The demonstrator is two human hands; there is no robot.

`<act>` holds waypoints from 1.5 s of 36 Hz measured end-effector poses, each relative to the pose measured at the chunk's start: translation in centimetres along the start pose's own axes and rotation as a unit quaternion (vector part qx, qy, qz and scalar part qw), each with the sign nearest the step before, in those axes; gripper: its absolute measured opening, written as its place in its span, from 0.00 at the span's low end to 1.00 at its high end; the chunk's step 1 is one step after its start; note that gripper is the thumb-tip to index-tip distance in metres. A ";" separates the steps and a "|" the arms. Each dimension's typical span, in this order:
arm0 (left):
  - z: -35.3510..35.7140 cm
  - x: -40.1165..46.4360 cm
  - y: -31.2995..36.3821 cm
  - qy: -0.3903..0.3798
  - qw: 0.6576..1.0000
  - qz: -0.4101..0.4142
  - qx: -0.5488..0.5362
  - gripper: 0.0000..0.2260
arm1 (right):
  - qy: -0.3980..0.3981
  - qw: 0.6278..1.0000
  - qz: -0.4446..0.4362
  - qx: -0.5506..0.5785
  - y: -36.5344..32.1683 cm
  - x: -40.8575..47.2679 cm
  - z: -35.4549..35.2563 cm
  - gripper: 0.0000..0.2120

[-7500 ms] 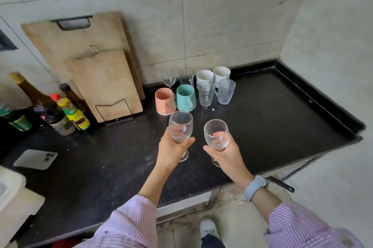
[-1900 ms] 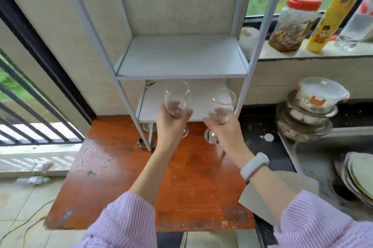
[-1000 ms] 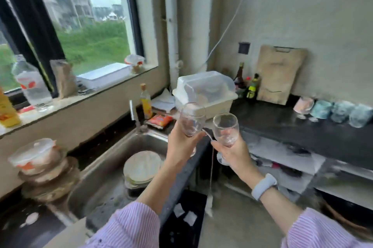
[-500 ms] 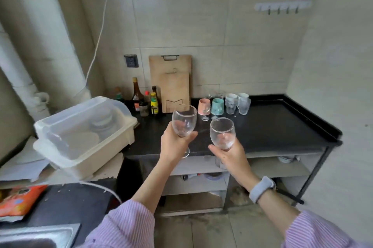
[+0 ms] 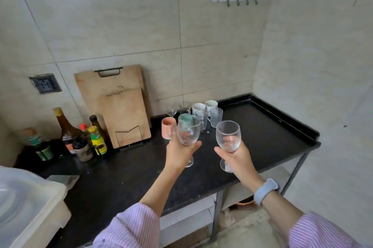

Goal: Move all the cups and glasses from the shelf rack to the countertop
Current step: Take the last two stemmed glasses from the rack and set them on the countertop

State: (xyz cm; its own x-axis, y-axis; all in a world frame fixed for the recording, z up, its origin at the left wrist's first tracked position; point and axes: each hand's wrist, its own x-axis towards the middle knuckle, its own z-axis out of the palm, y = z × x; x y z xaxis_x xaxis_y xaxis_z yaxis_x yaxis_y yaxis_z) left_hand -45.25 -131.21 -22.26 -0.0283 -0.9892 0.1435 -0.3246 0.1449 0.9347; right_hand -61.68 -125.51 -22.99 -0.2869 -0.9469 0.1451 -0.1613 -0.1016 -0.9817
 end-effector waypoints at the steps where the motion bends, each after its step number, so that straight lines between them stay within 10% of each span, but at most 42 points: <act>1: 0.7 1.2 -0.3 -0.013 1.000 -0.003 0.001 0.20 | 0.008 1.000 0.003 -0.001 0.6 1.1 -0.2 0.14; 29: 20.6 25.0 -18.1 -0.020 0.977 -0.214 0.010 0.18 | -0.029 0.979 0.191 -0.059 24.5 30.3 -1.7 0.16; 54: 24.7 29.8 -24.3 0.076 0.976 -0.205 0.003 0.20 | -0.062 0.975 0.200 -0.078 31.6 37.7 1.9 0.23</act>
State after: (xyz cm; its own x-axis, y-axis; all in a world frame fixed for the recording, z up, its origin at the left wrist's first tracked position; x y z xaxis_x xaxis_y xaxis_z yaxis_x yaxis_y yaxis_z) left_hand -61.62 -164.74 -48.70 0.2446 -0.9499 -0.1946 -0.2847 -0.2622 0.9221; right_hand -75.84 -165.02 -48.74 -0.2423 -0.9318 -0.2702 -0.2050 0.3214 -0.9245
